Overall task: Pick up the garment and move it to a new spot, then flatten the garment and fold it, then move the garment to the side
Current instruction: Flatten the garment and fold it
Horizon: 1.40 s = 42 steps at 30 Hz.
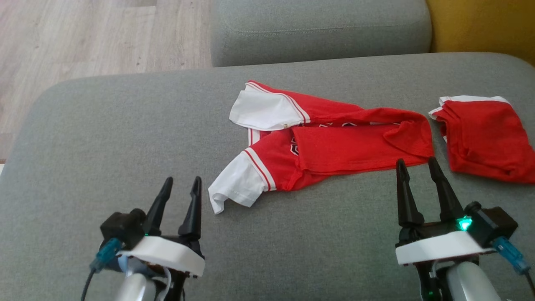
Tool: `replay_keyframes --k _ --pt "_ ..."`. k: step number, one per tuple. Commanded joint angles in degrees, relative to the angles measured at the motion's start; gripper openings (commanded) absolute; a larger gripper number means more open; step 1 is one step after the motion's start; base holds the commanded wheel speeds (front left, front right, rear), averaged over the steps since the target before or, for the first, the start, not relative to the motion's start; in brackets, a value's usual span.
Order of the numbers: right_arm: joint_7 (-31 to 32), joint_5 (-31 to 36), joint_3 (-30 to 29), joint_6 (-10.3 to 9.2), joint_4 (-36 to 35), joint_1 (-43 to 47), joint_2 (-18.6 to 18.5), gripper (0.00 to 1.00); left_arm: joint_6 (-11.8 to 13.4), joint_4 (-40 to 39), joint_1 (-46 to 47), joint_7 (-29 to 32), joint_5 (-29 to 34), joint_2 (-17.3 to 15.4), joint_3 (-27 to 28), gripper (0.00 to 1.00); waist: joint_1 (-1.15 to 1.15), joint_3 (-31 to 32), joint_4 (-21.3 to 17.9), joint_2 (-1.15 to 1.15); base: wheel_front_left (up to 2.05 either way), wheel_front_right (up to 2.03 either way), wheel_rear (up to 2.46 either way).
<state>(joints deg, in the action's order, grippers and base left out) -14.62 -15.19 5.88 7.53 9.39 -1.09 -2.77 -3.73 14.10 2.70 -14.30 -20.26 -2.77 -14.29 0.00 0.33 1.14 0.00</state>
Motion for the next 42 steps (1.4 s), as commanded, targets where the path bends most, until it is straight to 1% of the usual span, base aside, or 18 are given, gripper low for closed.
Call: replay_keyframes --k 1,5,9,13,18,22,27,33,42 --pt "-0.4 0.5 1.5 -0.04 -2.3 -1.8 -0.1 1.00 0.0 -1.7 2.1 -0.7 0.3 -0.1 2.3 1.00 0.00 -0.1 0.0 0.00 0.00 0.00 0.00" --pt "-0.4 1.3 1.6 -0.04 -2.3 -2.7 -0.1 1.00 -0.2 -1.4 2.3 -0.7 0.9 -0.1 3.0 1.00 0.00 -0.4 0.2 0.00 0.00 0.00 0.00" --pt "-0.4 3.5 2.3 -0.04 -0.7 -3.6 -0.1 1.00 -0.7 -1.3 3.2 -0.7 1.3 -0.1 2.5 1.00 0.00 -1.6 1.7 0.00 0.00 0.00 0.00" --pt "1.2 6.8 4.9 -0.04 3.7 -5.9 -0.1 1.00 -1.0 -1.3 4.6 -0.7 1.0 -0.1 0.9 1.00 0.00 -3.7 4.2 0.00 0.00 0.00 0.00" --pt "2.7 10.6 7.0 -0.04 10.0 -11.1 -0.1 1.00 -1.2 -0.9 6.1 -0.7 0.4 -0.1 -0.8 1.00 0.00 -6.2 7.1 0.00 0.00 0.00 0.00" --pt "4.0 13.1 7.2 -0.04 16.6 -15.4 -0.1 1.00 -1.2 -0.5 6.9 -0.7 0.0 -0.1 -1.7 1.00 0.00 -7.5 9.3 0.00 0.00 0.00 0.00" --pt "4.2 15.5 5.7 -0.04 23.7 -19.1 -0.1 1.00 -1.1 -0.3 7.7 -0.7 -0.6 -0.1 -2.3 1.00 0.00 -8.4 11.4 0.00 0.00 0.00 0.00" --pt "2.9 15.7 4.3 -0.04 28.7 -21.4 -0.1 1.00 -0.7 -0.1 7.7 -0.7 -1.0 -0.1 -2.8 1.00 0.00 -8.9 12.4 0.00 0.00 0.00 0.00" --pt "1.6 15.8 4.1 -0.04 32.9 -23.6 -0.1 1.00 -0.6 -0.1 7.8 -0.7 -1.2 -0.1 -3.1 1.00 0.00 -9.7 12.9 0.00 0.00 0.00 0.00"
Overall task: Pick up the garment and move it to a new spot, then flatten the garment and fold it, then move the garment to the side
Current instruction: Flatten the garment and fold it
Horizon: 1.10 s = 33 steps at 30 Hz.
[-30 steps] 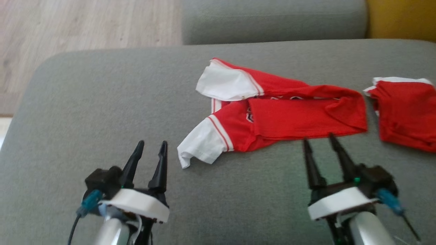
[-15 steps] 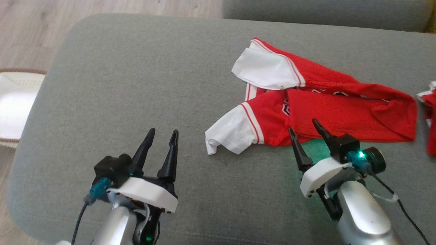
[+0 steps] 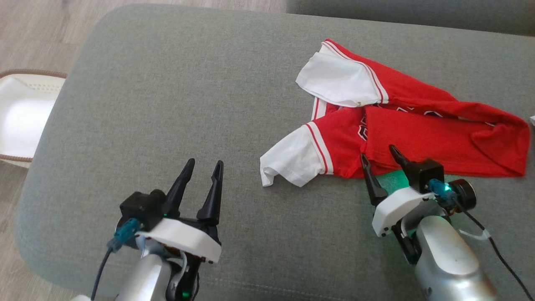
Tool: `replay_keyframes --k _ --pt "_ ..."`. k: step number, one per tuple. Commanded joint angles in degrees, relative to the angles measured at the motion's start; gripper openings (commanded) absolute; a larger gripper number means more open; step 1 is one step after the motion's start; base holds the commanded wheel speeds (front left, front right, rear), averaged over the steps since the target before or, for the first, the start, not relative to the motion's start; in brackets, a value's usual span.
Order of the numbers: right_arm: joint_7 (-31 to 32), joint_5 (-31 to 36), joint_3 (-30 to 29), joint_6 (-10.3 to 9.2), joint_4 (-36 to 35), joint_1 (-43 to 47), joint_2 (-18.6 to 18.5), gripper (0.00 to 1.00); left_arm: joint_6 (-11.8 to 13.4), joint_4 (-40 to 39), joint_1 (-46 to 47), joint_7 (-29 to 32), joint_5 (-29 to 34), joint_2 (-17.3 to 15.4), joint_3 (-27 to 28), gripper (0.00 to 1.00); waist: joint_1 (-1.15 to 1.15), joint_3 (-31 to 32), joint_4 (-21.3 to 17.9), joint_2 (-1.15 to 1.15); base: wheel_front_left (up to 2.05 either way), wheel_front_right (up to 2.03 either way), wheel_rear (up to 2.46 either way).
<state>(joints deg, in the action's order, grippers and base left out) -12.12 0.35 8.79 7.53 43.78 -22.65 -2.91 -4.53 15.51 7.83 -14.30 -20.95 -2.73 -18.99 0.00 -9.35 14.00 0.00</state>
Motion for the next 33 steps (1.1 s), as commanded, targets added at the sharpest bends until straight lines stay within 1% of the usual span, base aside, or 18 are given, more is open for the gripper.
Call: replay_keyframes --k 1,9,10,11,12,19,22,24,27,30,32,33 --pt "-0.9 0.3 1.2 -0.04 -1.0 -2.3 0.0 1.00 0.2 -1.5 2.8 -0.7 -0.6 -0.1 1.6 1.00 0.00 -0.1 0.0 0.00 0.00 0.00 0.00" --pt "-1.6 0.7 0.7 -0.04 1.3 -3.9 0.0 1.00 0.3 -1.6 3.6 -0.7 -0.9 -0.1 1.6 1.00 0.00 -1.1 0.3 0.00 0.00 0.00 0.00" --pt "-1.7 0.7 0.5 -0.04 1.4 -4.1 0.0 0.93 0.3 -1.6 3.6 -0.7 -0.9 -0.1 1.6 1.00 0.00 -1.2 0.3 0.00 0.00 0.00 0.00" --pt "-1.8 0.7 0.3 -0.04 1.6 -4.2 0.0 0.38 0.3 -1.5 3.6 -0.7 -0.9 -0.1 1.6 1.00 0.00 -1.2 0.3 0.00 0.00 0.00 0.00" --pt "-1.9 0.7 0.1 -0.04 1.7 -4.3 0.0 0.00 0.3 -1.5 3.6 -0.7 -0.9 -0.1 1.6 1.00 0.00 -1.2 0.4 0.00 0.00 0.00 0.00" --pt "-2.5 0.8 -0.8 -0.04 0.9 -3.5 0.0 0.00 0.4 -0.8 3.1 -0.7 -0.9 -0.1 2.0 1.00 0.00 0.1 -0.5 0.00 0.00 0.00 0.00" --pt "-2.6 1.7 -2.4 -0.04 -0.8 -1.8 0.0 0.00 0.4 -0.4 2.7 -0.7 -0.8 -0.1 2.3 1.00 0.00 1.2 -1.7 0.00 0.00 0.00 0.00" --pt "-2.6 3.2 -4.6 -0.04 -2.4 -0.2 0.0 0.00 0.4 -0.3 2.4 -0.7 -0.5 -0.1 2.6 1.00 0.00 1.9 -2.8 0.00 0.00 0.00 0.00" --pt "-1.3 5.7 -8.8 -0.04 -6.0 3.0 -1.2 0.00 0.2 0.2 2.1 -0.7 -0.2 -0.1 2.7 1.00 0.00 2.6 -4.6 0.00 0.00 0.00 0.00" --pt "1.1 6.5 -11.6 -0.04 -10.9 7.1 -3.1 0.00 -0.1 1.2 2.1 -0.7 0.3 -0.1 2.3 1.00 0.00 3.2 -6.3 0.00 0.00 0.00 0.00" --pt "3.0 6.5 -13.0 -0.04 -14.7 9.9 -4.3 0.00 -0.3 2.0 2.2 -0.7 0.8 -0.1 2.2 1.00 0.00 3.3 -7.5 0.00 0.00 0.00 0.00" --pt "5.2 6.5 -14.0 -0.04 -18.6 12.6 -5.2 0.00 -0.3 3.1 2.3 -0.7 1.3 -0.1 2.0 1.00 0.00 3.4 -8.5 0.00 0.00 0.00 0.00"
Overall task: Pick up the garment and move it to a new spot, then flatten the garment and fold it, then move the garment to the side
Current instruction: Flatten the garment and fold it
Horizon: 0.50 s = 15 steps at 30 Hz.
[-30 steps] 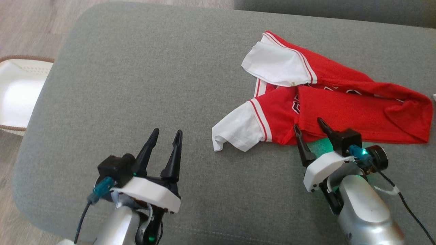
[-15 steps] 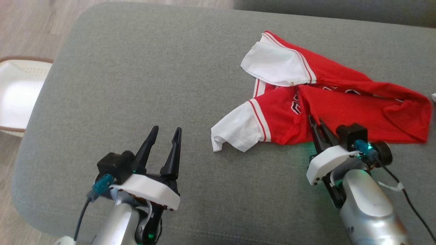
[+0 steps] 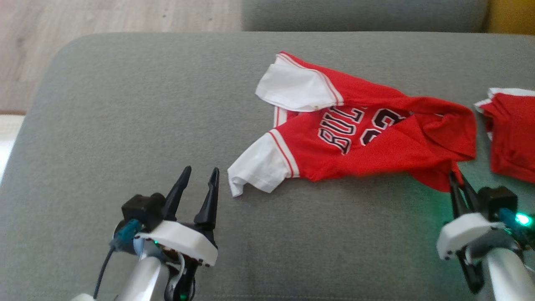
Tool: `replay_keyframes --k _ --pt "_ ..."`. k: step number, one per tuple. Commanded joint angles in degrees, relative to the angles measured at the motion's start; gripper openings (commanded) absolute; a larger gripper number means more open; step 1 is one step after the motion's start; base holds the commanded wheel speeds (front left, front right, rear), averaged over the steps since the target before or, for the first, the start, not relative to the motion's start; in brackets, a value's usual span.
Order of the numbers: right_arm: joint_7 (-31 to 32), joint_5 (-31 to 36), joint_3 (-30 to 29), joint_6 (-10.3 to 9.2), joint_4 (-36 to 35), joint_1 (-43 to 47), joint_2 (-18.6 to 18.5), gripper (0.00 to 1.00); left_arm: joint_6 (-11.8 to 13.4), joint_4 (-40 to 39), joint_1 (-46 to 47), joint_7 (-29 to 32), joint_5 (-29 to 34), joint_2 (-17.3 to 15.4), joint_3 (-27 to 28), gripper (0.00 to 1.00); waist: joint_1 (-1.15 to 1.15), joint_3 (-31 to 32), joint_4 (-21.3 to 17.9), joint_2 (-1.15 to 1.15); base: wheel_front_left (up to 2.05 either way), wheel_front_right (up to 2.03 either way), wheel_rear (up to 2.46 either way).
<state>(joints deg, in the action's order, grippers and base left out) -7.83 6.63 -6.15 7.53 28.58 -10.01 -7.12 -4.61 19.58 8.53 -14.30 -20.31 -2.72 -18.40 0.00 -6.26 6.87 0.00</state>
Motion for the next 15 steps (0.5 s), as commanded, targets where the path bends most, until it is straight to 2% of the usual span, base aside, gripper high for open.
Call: replay_keyframes --k 1,4,8,12,15 --pt "1.9 0.2 0.3 -0.04 -5.1 1.1 -1.3 0.00 -0.1 -0.4 1.7 -0.7 0.8 -0.2 1.4 1.00 0.00 0.3 -1.9 0.00 0.00 0.00 0.00" --pt "4.9 1.2 -2.5 -0.04 -9.5 4.0 -1.8 0.00 -0.1 1.6 2.1 -0.7 1.2 -0.2 0.9 1.00 0.00 0.3 -3.1 0.00 0.00 0.00 0.00" --pt "7.5 3.6 -7.3 -0.04 -13.5 6.0 -0.3 0.00 -0.6 3.8 3.1 -0.7 1.9 -0.2 0.0 1.00 0.00 0.2 -4.2 0.00 0.00 0.00 0.00" --pt "8.3 4.5 -7.2 -0.04 -14.9 7.3 0.9 0.00 0.2 5.4 3.7 -0.7 2.0 -0.2 0.2 1.00 0.00 0.1 -4.8 0.00 0.00 0.00 0.00" --pt "8.8 4.3 -6.2 -0.04 -15.7 7.9 1.8 0.00 -0.3 7.5 4.5 -0.7 1.6 -0.2 -1.2 1.00 0.00 0.0 -5.4 0.00 0.00 0.00 0.00"
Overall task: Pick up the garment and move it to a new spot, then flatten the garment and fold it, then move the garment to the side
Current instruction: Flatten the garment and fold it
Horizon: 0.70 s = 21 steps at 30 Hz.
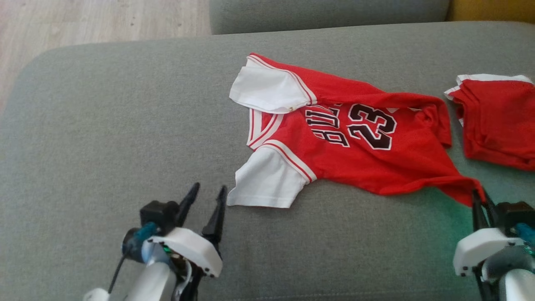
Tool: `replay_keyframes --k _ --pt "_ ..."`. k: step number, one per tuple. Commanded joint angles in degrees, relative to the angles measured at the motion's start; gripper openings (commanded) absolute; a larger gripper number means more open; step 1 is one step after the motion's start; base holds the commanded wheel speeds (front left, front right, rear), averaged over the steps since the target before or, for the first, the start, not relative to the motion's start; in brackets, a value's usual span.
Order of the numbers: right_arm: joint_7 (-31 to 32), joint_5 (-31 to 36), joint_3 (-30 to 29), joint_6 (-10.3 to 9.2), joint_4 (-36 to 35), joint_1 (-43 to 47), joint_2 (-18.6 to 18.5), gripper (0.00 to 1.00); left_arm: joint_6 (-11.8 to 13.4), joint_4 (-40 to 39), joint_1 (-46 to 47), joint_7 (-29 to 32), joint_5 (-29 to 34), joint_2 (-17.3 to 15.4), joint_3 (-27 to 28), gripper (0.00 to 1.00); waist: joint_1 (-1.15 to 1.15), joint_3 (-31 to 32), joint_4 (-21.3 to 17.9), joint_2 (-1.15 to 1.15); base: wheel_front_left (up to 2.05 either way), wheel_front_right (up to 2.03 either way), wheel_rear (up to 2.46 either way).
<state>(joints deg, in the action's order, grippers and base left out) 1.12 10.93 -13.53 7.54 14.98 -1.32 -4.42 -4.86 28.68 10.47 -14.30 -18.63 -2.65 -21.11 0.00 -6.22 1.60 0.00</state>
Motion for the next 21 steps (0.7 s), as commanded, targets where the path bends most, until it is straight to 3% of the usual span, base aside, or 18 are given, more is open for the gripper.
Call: replay_keyframes --k 1,8,21 --pt "0.0 -0.1 1.5 -0.05 -2.4 -0.8 -0.7 0.00 -0.5 -0.8 2.8 -0.7 -0.4 -0.2 0.7 1.00 0.00 -0.1 -0.3 0.00 0.00 0.00 0.00" --pt "0.2 -0.8 3.3 -0.05 -3.5 -1.3 -0.1 0.00 -1.6 4.0 4.7 -0.7 -1.6 -0.2 -3.3 1.00 0.00 -0.9 -1.2 0.00 0.00 0.00 0.00" --pt "0.6 -1.3 6.1 -0.05 -4.1 -2.6 -0.1 0.00 -1.6 11.4 9.8 -0.7 -2.6 -0.2 -5.3 1.00 0.00 -1.9 -2.6 0.00 0.00 0.00 0.00"
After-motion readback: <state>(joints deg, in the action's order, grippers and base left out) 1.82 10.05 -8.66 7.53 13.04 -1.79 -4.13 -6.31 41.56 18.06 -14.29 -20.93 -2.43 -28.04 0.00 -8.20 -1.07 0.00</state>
